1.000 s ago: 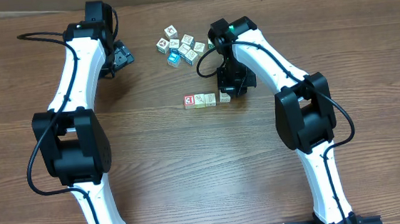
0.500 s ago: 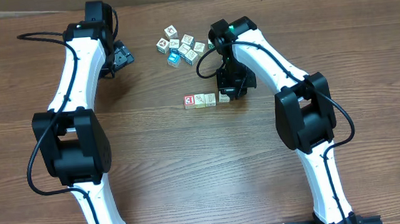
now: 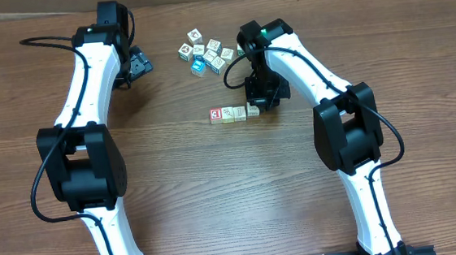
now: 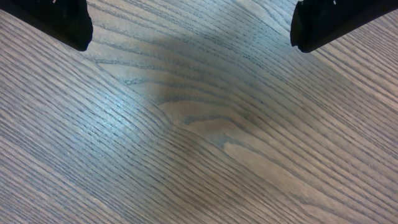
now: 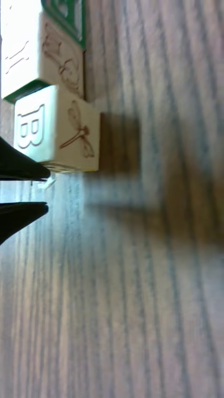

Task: Form a horizontal line
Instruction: 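Push the B block leftward against the row with the right gripper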

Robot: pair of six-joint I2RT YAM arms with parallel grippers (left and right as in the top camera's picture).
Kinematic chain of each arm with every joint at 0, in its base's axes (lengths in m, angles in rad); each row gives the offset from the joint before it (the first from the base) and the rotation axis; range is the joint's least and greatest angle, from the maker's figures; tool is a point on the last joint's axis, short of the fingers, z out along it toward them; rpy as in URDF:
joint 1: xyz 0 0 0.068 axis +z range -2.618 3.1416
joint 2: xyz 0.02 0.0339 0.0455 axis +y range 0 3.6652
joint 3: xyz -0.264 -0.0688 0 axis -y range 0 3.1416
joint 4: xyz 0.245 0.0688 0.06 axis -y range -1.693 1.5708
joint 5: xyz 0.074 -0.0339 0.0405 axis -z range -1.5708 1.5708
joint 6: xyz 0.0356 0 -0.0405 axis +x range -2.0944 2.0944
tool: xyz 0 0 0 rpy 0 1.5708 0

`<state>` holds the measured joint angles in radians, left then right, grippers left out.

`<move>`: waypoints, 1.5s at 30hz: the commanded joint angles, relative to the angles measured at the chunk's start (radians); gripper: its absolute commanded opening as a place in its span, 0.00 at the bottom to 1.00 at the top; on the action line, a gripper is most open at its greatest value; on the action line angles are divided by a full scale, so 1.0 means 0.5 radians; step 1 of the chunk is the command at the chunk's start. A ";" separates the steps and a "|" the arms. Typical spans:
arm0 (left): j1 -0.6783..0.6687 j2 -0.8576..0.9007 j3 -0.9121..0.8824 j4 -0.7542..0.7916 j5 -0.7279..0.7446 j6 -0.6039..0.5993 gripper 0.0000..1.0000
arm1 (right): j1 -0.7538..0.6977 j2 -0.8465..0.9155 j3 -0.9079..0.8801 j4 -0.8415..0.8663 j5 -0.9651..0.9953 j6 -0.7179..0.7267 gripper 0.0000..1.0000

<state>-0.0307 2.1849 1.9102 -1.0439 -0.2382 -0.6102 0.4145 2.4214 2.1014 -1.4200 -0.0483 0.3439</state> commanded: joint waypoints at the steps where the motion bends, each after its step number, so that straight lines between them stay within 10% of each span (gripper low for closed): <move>1: -0.005 0.036 0.045 0.004 0.007 0.009 1.00 | 0.011 -0.029 -0.016 0.027 -0.011 -0.009 0.09; 45: -0.005 0.036 0.045 0.003 0.007 0.009 1.00 | 0.011 -0.029 -0.016 0.367 0.008 0.005 0.08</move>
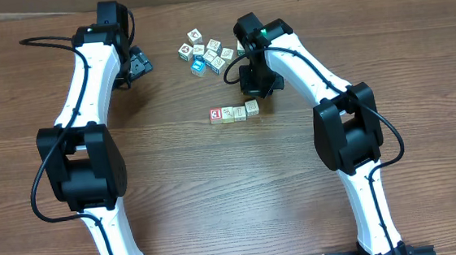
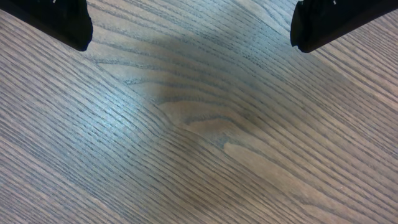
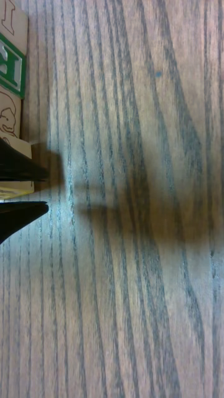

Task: Form a horizontal line
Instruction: 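Push the B block leftward against the row with the right gripper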

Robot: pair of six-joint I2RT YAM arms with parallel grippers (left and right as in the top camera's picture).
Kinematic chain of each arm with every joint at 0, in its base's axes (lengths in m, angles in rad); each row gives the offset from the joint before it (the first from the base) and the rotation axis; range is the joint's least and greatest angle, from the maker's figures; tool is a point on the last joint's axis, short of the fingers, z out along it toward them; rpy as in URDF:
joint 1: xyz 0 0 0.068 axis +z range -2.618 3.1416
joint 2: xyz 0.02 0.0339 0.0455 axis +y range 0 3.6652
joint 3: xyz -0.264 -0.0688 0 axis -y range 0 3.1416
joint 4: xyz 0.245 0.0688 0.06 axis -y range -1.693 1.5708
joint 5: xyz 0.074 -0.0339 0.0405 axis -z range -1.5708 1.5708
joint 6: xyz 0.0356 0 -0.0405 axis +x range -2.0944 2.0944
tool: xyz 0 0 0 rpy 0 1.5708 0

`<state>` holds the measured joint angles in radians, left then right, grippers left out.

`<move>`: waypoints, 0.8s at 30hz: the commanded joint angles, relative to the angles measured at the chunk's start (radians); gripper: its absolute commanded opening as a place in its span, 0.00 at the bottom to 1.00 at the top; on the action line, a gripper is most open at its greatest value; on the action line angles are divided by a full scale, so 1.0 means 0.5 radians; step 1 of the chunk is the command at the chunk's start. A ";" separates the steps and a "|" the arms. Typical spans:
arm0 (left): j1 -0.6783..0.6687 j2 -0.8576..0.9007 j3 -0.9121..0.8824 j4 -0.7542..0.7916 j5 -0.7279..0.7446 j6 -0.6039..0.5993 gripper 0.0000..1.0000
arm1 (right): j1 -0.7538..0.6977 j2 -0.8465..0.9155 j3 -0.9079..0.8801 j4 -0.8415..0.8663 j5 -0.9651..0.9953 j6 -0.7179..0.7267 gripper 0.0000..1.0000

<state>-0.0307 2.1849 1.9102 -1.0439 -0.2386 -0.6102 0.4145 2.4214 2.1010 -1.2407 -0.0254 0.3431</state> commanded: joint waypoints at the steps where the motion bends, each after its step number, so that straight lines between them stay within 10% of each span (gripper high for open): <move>1: -0.005 0.036 0.045 0.003 0.008 0.009 1.00 | 0.011 -0.029 -0.015 0.003 -0.044 0.007 0.08; 24: -0.005 0.036 0.045 0.004 0.008 0.009 1.00 | 0.011 -0.029 -0.015 -0.021 -0.043 0.007 0.09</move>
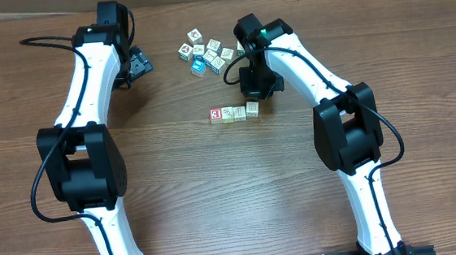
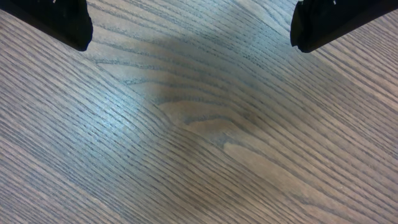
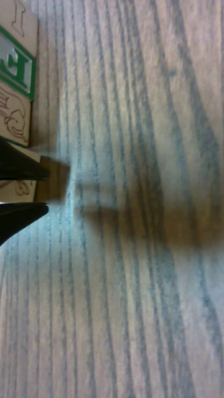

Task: Form a horizontal line
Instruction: 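Push the B block leftward against the row with the right gripper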

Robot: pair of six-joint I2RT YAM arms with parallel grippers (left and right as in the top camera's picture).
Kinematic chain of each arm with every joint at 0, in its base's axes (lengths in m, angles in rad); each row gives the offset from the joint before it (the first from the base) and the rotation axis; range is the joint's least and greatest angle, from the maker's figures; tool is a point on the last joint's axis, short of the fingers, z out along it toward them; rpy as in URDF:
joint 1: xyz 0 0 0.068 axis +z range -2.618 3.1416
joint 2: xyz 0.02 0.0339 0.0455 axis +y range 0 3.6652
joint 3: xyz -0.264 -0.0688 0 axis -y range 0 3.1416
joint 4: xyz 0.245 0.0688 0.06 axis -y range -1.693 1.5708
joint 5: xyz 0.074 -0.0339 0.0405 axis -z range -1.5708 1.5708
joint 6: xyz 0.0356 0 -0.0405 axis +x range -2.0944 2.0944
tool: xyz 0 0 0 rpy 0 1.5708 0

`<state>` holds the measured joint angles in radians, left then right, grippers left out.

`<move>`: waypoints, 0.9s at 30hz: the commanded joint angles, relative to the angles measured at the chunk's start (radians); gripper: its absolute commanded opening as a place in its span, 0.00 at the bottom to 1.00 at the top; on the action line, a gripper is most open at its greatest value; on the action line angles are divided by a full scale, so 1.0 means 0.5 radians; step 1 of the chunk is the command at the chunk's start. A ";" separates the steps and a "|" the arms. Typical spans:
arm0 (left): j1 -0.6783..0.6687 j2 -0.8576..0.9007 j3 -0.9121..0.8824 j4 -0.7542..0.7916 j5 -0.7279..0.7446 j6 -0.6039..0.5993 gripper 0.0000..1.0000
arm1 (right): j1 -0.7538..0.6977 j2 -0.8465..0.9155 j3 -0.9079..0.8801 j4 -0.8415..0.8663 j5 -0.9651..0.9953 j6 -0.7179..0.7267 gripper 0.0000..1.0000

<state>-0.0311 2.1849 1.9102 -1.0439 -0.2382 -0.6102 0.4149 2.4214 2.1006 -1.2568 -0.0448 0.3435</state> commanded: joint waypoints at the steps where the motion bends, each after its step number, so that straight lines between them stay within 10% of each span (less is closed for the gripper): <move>1: -0.005 0.036 0.045 0.003 0.007 0.009 1.00 | 0.010 -0.029 -0.014 0.011 -0.005 0.006 0.09; 27: -0.005 0.036 0.045 0.003 0.007 0.009 1.00 | 0.010 -0.029 -0.014 -0.017 -0.146 -0.077 0.06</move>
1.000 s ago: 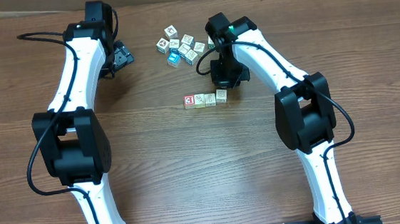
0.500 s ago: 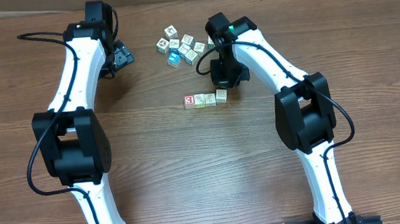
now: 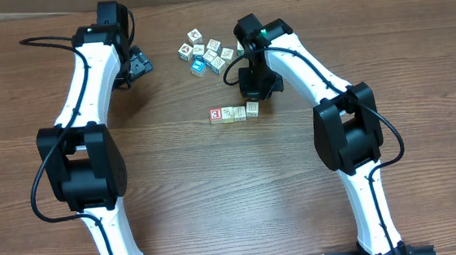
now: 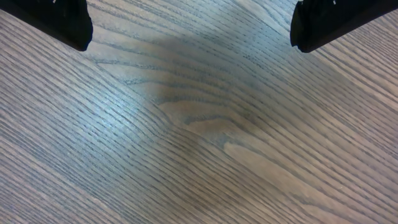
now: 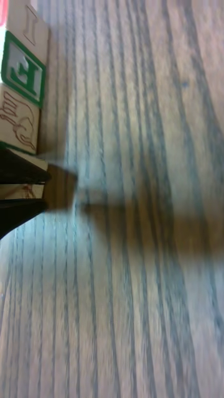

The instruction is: Form a horizontal line

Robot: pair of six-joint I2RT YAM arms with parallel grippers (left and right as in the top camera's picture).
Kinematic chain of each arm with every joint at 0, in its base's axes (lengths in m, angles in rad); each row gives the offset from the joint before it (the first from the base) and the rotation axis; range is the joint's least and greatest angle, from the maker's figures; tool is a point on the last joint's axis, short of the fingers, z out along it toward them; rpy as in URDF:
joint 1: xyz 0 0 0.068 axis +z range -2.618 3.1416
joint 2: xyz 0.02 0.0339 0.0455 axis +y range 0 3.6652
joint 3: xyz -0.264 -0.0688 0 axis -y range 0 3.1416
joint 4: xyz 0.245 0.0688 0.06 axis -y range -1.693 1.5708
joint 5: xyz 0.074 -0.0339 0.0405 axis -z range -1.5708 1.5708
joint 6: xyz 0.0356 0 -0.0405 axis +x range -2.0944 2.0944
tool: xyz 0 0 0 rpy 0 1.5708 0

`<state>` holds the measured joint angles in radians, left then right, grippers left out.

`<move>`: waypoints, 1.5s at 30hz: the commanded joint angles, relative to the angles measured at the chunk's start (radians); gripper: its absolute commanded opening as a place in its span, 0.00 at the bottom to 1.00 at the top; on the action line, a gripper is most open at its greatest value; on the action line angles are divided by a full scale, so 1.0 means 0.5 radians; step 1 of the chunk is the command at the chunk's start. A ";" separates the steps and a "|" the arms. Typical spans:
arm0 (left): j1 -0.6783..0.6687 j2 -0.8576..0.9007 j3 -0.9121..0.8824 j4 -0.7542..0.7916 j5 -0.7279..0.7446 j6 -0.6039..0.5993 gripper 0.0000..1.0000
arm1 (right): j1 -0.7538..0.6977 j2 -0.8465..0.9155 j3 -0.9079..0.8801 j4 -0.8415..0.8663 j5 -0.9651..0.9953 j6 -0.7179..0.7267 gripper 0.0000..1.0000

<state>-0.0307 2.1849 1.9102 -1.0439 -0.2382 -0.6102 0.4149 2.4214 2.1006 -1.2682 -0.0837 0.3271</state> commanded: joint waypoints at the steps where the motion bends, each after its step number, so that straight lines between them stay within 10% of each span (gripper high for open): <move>1: -0.005 0.036 0.045 0.004 0.007 0.009 1.00 | 0.010 -0.029 -0.014 0.005 -0.068 -0.044 0.06; 45: -0.007 0.036 0.045 0.004 0.007 0.009 1.00 | 0.007 -0.029 -0.014 0.102 0.028 0.127 0.08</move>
<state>-0.0307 2.1849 1.9102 -1.0439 -0.2382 -0.6102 0.4149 2.4214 2.1006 -1.2179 -0.0448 0.3946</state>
